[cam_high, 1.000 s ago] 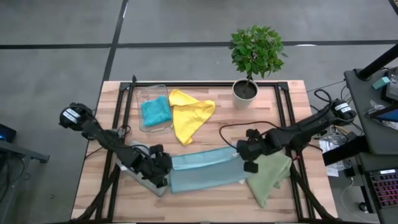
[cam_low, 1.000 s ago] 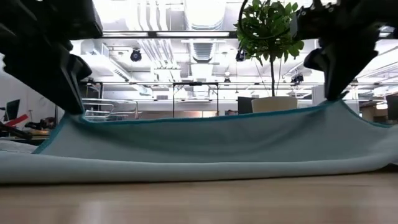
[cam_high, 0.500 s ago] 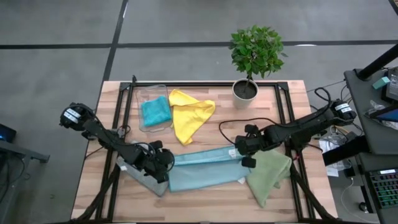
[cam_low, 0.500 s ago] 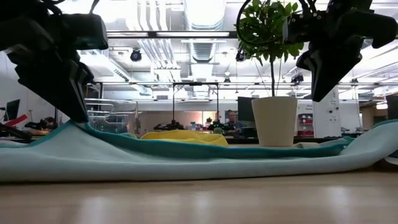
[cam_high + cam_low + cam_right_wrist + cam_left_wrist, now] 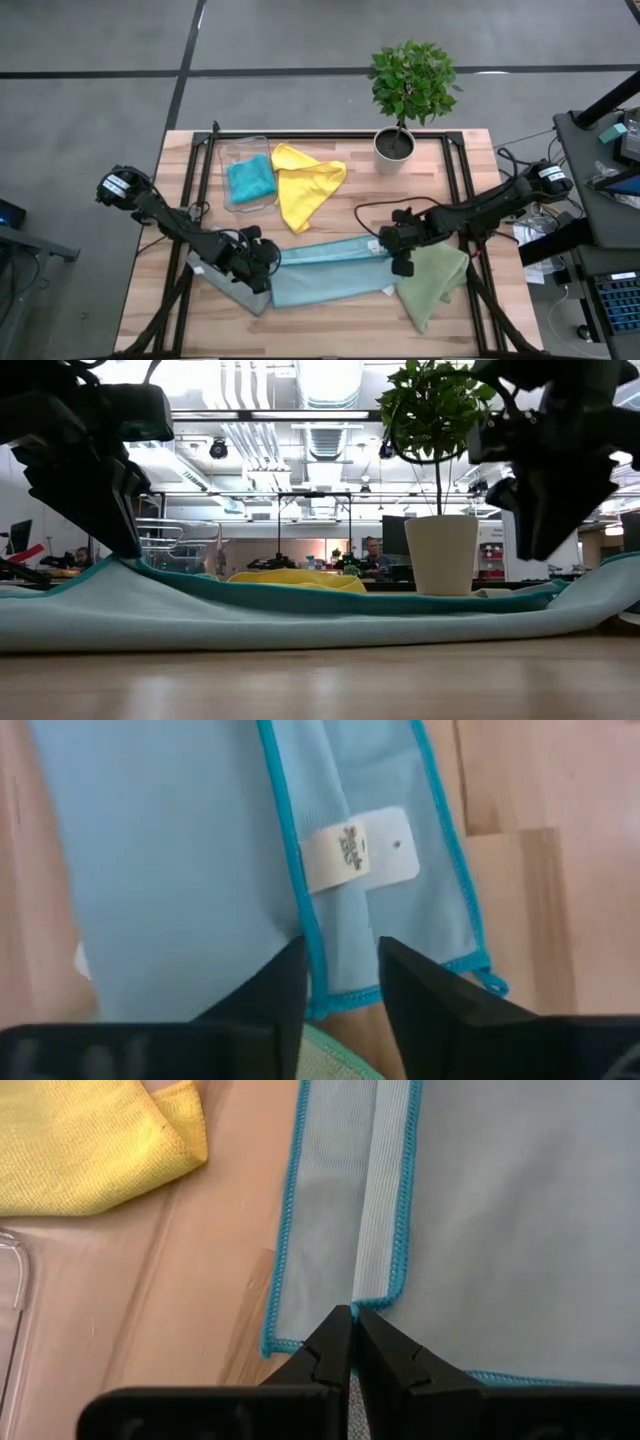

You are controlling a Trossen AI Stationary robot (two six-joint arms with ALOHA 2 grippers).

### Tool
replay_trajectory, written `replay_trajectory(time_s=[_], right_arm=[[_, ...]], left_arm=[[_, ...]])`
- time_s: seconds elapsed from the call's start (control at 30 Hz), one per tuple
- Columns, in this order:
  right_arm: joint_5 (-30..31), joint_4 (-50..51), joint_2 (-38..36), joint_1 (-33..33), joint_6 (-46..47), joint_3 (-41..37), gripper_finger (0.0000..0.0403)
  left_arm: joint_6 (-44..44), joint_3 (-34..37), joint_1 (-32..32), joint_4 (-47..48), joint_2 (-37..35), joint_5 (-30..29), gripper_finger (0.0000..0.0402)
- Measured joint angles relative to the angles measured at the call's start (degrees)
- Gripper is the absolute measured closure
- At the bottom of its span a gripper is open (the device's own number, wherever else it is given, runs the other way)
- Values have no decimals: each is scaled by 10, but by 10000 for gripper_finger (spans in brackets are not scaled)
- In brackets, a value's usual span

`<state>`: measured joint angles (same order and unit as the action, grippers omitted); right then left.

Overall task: Fold microfiber towels
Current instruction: Fold the light blue microfiber towel

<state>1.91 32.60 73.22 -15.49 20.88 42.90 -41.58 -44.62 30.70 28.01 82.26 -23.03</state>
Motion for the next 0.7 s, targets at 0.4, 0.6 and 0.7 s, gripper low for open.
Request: replay_trajectory(time_s=[0.4, 0.6, 0.7], right_arm=[[-4, -109, 0, -5, -7, -65, 217], [29, -122, 0, -5, -5, -77, 229], [37, -122, 0, -5, -6, -81, 236]], left_arm=[[0, 0, -4, 0, 0, -15, 402], [0, 0, -5, 0, 0, -15, 402], [0, 0, -6, 0, 0, -15, 402]])
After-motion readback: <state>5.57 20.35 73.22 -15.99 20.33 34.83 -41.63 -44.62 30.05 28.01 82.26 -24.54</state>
